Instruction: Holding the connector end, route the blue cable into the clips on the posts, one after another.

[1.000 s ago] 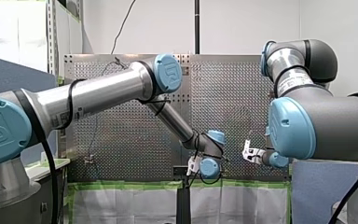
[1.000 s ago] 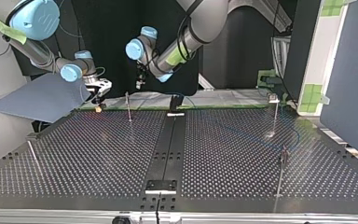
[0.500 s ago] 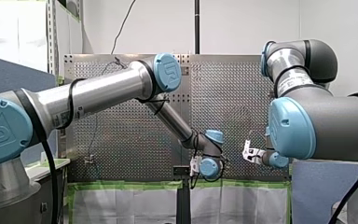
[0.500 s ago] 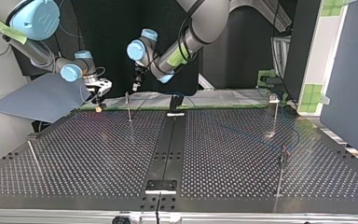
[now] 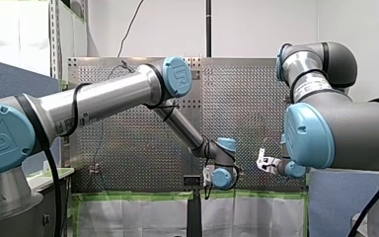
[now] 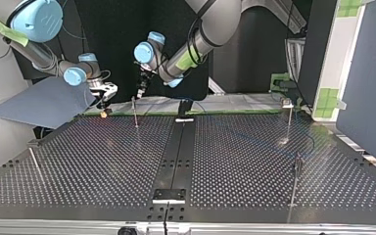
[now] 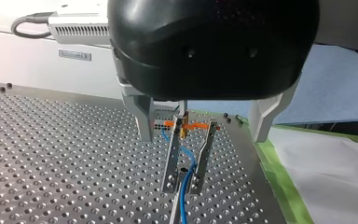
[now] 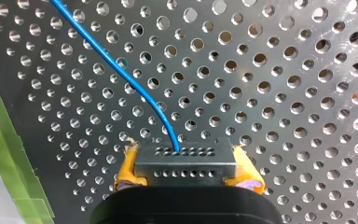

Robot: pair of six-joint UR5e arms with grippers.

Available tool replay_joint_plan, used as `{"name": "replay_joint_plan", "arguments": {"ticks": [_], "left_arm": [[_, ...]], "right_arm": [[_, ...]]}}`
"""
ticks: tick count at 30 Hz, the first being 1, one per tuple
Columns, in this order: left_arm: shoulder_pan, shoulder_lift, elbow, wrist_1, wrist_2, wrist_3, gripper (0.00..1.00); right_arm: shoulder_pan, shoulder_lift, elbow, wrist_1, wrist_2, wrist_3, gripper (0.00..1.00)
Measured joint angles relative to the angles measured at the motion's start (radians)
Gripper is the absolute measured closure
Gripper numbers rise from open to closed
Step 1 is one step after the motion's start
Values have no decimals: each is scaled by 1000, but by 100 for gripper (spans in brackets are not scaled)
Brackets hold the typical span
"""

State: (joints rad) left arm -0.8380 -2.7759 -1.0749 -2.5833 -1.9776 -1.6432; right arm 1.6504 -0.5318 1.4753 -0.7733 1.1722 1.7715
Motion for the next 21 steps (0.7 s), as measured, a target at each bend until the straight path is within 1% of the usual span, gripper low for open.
{"name": "replay_joint_plan", "arguments": {"ticks": [12,21], "left_arm": [[-3,0,0,-8,-2,-4,0],[-4,0,0,-11,0,-19,0]], "right_arm": [[-4,1,0,0,-1,1,100],[-4,2,0,0,-5,1,100]]}}
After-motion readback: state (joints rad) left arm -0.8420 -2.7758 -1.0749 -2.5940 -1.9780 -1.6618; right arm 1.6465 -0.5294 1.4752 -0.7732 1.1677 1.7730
